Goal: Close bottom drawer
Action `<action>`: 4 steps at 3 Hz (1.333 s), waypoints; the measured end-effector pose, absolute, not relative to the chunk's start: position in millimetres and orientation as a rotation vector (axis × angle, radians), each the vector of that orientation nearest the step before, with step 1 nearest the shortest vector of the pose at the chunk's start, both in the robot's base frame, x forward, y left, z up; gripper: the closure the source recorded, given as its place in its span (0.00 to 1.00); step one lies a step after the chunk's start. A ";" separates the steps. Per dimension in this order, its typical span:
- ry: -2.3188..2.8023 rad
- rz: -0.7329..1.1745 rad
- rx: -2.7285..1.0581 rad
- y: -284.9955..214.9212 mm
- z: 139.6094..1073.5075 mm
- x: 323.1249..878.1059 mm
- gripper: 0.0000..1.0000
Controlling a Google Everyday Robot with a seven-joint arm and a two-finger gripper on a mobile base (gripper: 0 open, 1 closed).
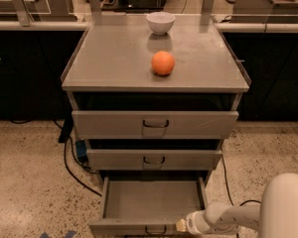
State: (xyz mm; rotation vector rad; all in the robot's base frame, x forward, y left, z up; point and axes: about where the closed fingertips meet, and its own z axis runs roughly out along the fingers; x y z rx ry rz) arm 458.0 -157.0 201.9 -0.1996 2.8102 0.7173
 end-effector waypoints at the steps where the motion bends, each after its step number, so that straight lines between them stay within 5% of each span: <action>1: 2.790 0.683 -0.195 -156.5 198.1 461.2 1.00; 4: 2.761 0.693 -0.173 -156.4 200.5 476.3 1.00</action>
Offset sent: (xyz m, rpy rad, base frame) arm 0.0081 0.0002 -0.0191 -0.0671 -0.0953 -0.0332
